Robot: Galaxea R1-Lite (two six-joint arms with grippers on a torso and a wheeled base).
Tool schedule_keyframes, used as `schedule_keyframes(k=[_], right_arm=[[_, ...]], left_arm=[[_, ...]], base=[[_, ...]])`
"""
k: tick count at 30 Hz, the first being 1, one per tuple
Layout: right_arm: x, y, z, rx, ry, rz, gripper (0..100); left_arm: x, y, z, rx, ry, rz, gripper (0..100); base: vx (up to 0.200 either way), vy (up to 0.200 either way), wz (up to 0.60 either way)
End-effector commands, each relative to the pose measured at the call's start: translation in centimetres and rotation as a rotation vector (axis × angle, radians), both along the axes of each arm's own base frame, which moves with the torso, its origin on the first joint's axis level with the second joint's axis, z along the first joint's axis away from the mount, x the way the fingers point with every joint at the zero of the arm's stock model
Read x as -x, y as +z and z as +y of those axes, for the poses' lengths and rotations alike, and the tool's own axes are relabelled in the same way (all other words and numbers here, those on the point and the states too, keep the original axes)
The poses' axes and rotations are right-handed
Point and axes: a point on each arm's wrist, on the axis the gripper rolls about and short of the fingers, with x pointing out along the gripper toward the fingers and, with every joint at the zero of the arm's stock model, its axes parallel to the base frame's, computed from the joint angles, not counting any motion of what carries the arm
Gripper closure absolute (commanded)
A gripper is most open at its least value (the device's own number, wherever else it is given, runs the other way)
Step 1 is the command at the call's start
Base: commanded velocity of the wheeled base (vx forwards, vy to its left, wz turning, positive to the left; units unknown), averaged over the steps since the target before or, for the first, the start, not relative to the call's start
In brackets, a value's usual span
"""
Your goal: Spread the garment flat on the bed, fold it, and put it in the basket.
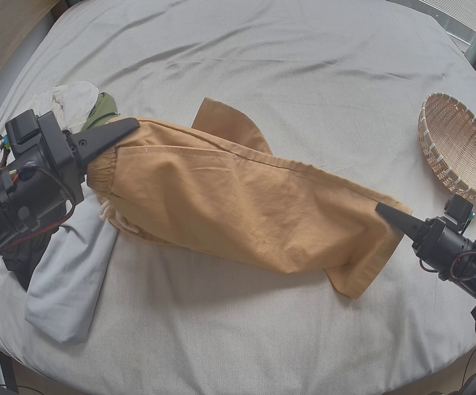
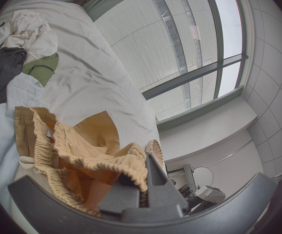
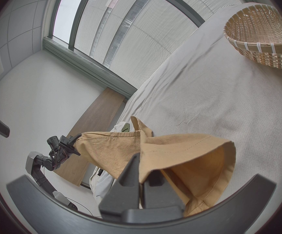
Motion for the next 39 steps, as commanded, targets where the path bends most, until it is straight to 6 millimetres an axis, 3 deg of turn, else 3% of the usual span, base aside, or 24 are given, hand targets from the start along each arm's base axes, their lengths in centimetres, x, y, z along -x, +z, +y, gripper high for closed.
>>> schedule_keyframes(k=[1,7,12,19,22,30,39], right_arm=[[0.0,0.2,0.0,-0.003,-0.003,-0.008,100],[2.7,3.4,-1.1,-0.048,-0.008,-0.129,100],[4.9,4.8,-1.9,-0.057,-0.010,-0.147,100],[7.4,9.0,-3.0,-0.079,-0.039,-0.206,100],[8.5,11.5,-3.7,-0.082,-0.070,-0.232,100],[10.8,15.9,-4.6,-0.097,-0.090,-0.298,100],[12.9,22.3,-5.4,-0.118,-0.119,-0.399,100]], left_arm=[[0.1,0.2,0.1,0.006,-0.001,-0.009,100],[1.0,1.2,0.2,0.010,-0.045,-0.079,100],[2.0,2.3,0.3,-0.003,-0.126,-0.189,100],[2.7,4.4,0.0,-0.034,-0.185,-0.328,100],[3.7,6.5,-0.2,0.002,-0.213,-0.391,100],[5.0,11.0,-0.3,0.075,-0.207,-0.507,100],[5.8,14.3,0.1,0.096,-0.177,-0.513,100]], base=[[0.000,0.000,0.00],[0.000,0.000,0.00],[0.000,0.000,0.00],[0.000,0.000,0.00],[0.000,0.000,0.00],[0.000,0.000,0.00],[0.000,0.000,0.00]])
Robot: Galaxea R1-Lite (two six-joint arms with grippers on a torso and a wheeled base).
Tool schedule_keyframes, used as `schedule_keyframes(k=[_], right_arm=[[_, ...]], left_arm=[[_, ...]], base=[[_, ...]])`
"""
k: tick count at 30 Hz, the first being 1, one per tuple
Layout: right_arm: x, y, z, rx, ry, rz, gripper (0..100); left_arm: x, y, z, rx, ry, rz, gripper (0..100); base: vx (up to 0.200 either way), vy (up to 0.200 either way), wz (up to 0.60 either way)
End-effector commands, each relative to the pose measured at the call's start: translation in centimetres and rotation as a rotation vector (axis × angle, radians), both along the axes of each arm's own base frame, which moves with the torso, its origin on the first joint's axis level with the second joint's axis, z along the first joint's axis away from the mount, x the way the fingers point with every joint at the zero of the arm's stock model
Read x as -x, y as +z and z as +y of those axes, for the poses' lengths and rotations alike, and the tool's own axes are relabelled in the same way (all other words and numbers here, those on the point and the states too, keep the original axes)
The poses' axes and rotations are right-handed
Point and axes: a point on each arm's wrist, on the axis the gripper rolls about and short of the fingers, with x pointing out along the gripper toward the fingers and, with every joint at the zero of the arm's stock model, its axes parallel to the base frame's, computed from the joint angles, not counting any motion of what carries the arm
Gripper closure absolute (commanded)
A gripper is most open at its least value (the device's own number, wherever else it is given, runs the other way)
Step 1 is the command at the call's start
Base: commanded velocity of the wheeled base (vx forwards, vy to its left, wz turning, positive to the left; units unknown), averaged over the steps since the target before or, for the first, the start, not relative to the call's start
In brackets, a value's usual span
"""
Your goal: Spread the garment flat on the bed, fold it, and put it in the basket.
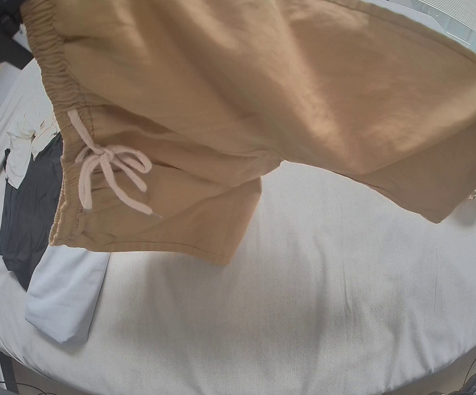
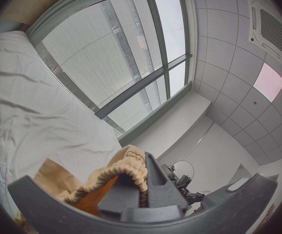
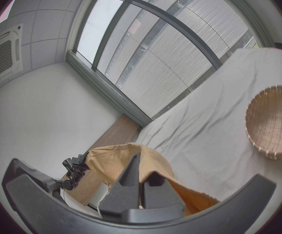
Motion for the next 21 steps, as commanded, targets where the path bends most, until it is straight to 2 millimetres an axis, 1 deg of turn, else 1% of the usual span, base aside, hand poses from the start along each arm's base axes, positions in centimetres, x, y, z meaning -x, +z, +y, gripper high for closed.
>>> schedule_keyframes(k=[1,4,5,6,7,8,10,13,14,15,17,18,19,20,21], right_arm=[[2.4,4.6,-0.9,-0.024,-0.034,-0.115,100],[2.8,6.7,-1.0,-0.028,-0.036,-0.137,100],[2.8,6.7,-1.0,-0.028,-0.036,-0.137,100],[3.5,8.2,-1.1,-0.032,-0.037,-0.160,100],[3.9,8.9,-1.2,-0.034,-0.036,-0.172,100],[4.0,9.1,-1.2,-0.035,-0.036,-0.177,100],[5.1,10.7,-1.5,-0.038,-0.033,-0.202,100],[6.0,12.0,-1.7,-0.028,-0.031,-0.224,100],[6.1,12.0,-1.7,-0.027,-0.031,-0.225,100],[6.6,12.8,-1.8,-0.015,-0.024,-0.236,100],[6.9,12.8,-1.8,-0.008,-0.014,-0.234,100],[6.9,12.6,-1.8,-0.003,-0.009,-0.218,100],[6.7,12.3,-1.8,0.001,-0.008,-0.201,100],[5.9,11.3,-1.6,0.012,-0.007,-0.156,100],[5.6,10.9,-1.5,0.016,-0.007,-0.138,100]], left_arm=[[0.9,2.6,0.3,0.028,0.004,-0.026,100],[1.5,3.7,0.4,0.033,-0.013,-0.030,100],[1.5,3.7,0.4,0.033,-0.013,-0.030,100],[1.8,4.4,0.5,0.040,-0.017,-0.040,100],[2.0,4.7,0.6,0.045,-0.017,-0.046,100],[2.0,4.7,0.6,0.045,-0.017,-0.046,100],[2.2,4.9,0.8,0.048,-0.017,-0.052,100],[2.4,4.8,0.9,0.048,-0.019,-0.051,100],[2.4,4.7,0.9,0.046,-0.017,-0.048,100],[2.5,4.6,1.0,0.045,-0.016,-0.045,100],[2.6,4.5,1.1,0.042,-0.013,-0.040,100],[2.6,4.1,1.1,0.037,-0.006,-0.025,100],[2.4,3.7,1.0,0.032,0.003,-0.008,100],[2.3,2.9,1.0,0.022,0.018,0.022,100],[2.4,2.6,1.1,0.018,0.024,0.032,100]], base=[[0.000,0.000,0.00],[0.000,0.000,0.00],[0.000,0.000,0.00],[0.000,0.000,0.00],[0.000,0.000,0.00],[0.000,0.000,0.00],[0.000,0.000,0.00],[0.000,0.000,0.00],[0.000,0.000,0.00],[0.000,0.000,0.00],[0.000,0.000,0.00],[0.000,0.000,0.00],[0.000,0.000,0.00],[0.000,0.000,0.00],[0.000,0.000,0.00]])
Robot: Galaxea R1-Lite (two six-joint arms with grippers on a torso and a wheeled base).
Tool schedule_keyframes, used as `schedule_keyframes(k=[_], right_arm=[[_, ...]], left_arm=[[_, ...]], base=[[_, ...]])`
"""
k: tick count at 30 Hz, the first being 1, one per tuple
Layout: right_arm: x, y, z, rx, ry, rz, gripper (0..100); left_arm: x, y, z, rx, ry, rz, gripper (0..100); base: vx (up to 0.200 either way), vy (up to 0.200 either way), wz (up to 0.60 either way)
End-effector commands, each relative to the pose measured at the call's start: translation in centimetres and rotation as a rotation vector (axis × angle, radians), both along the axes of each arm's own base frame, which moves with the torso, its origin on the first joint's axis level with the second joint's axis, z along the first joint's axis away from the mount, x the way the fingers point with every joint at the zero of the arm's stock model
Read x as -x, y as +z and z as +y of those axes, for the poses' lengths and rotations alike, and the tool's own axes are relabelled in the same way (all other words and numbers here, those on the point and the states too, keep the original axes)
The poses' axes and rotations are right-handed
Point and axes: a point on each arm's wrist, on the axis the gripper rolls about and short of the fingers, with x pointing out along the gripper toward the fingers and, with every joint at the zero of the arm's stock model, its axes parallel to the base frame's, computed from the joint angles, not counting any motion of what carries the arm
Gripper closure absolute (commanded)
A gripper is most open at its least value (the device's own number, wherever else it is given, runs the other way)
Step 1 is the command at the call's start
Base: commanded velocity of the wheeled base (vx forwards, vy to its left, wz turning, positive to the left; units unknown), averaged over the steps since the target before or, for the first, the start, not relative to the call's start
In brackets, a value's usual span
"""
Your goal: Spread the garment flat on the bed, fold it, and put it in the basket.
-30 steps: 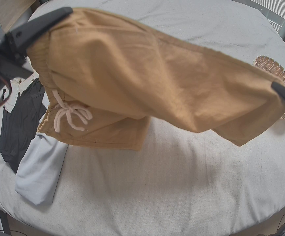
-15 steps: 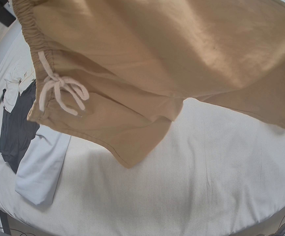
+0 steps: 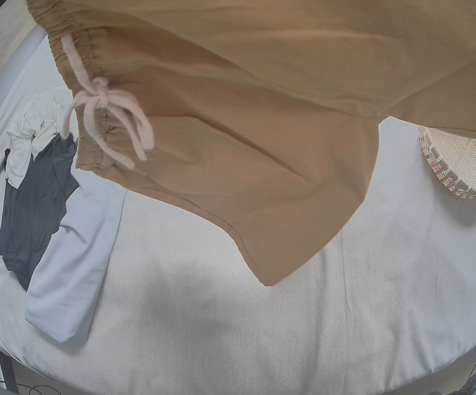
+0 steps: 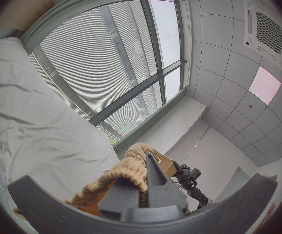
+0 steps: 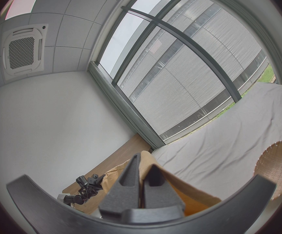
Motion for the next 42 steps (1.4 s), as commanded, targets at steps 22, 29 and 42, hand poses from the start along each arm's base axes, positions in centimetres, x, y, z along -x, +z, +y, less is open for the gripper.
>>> schedule_keyframes(k=[22,29,42], right_arm=[[-9.5,-14.3,1.7,0.098,-0.029,0.382,100],[-12.9,-14.7,2.4,0.099,-0.028,0.394,100],[-17.8,-13.4,3.3,0.093,-0.032,0.380,100]], left_arm=[[1.7,-8.5,3.3,-0.204,0.182,0.379,100],[-1.2,-8.7,2.8,-0.197,0.231,0.393,100],[-7.2,-8.9,1.1,-0.154,0.258,0.352,100]], base=[[0.000,0.000,0.00],[0.000,0.000,0.00],[0.000,0.000,0.00]])
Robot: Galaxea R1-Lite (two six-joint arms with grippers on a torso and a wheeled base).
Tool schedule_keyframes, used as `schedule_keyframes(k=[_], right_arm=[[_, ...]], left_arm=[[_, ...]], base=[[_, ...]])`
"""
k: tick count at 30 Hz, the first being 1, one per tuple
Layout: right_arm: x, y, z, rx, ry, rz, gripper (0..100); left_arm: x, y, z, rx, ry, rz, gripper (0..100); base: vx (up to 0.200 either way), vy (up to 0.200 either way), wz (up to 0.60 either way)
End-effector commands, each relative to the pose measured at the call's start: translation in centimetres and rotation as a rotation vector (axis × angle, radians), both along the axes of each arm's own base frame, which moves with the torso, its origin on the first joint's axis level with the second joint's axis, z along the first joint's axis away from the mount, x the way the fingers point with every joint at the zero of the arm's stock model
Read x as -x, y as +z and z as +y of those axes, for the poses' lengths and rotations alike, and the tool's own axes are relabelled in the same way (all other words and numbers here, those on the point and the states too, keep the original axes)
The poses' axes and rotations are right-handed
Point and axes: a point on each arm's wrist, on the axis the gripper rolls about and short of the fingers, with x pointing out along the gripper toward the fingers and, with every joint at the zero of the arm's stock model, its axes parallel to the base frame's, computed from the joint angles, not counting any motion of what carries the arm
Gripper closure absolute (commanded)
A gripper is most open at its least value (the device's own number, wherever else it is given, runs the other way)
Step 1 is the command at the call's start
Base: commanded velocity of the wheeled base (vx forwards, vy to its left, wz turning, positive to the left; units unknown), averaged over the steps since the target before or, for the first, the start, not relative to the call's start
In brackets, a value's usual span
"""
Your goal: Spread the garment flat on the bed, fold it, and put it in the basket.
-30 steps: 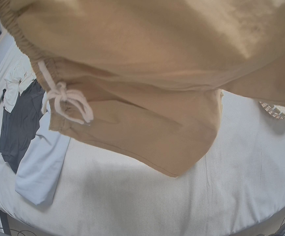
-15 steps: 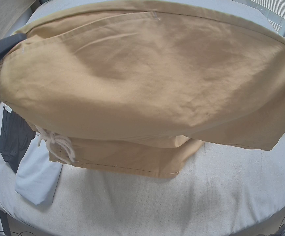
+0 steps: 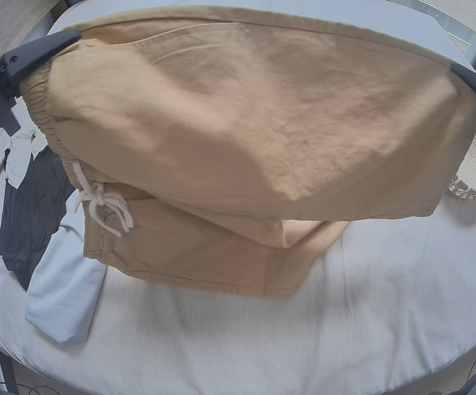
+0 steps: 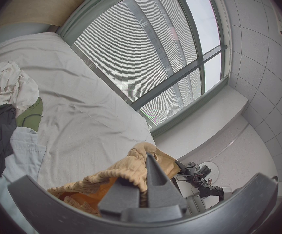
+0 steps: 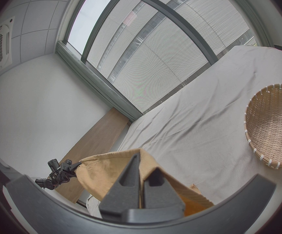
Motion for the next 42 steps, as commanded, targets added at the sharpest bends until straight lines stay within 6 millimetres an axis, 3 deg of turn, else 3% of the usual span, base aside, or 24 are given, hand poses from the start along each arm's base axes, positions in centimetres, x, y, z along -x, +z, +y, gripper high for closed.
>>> schedule_keyframes(k=[1,17,31,32,37,40,42], right_arm=[[-2.9,-0.4,0.5,0.007,-0.002,0.042,100],[-9.1,-0.8,-0.3,0.005,-0.070,0.050,100],[-15.6,-1.6,0.7,0.006,-0.072,0.066,100],[-16.2,-1.8,0.8,0.005,-0.081,0.067,0],[-17.7,-2.2,0.8,-0.018,-0.159,0.062,0],[-16.8,-2.6,0.7,-0.016,-0.160,0.066,0],[-14.8,-2.3,0.5,-0.014,-0.159,0.070,0]], left_arm=[[-3.5,-0.8,-1.0,-0.006,0.015,0.048,100],[-9.9,-1.0,-0.7,0.004,0.106,0.024,100],[-17.4,-1.0,-1.9,0.051,0.129,-0.013,100],[-18.4,-1.0,-1.7,0.058,0.139,-0.015,0],[-21.6,-1.8,-0.7,0.064,0.179,0.059,0],[-22.7,-2.5,1.0,0.049,0.227,0.144,0],[-22.8,-2.9,2.0,0.035,0.257,0.207,0]], base=[[0.000,0.000,0.00],[0.000,0.000,0.00],[0.000,0.000,0.00],[0.000,0.000,0.00],[0.000,0.000,0.00],[0.000,0.000,0.00],[0.000,0.000,0.00]])
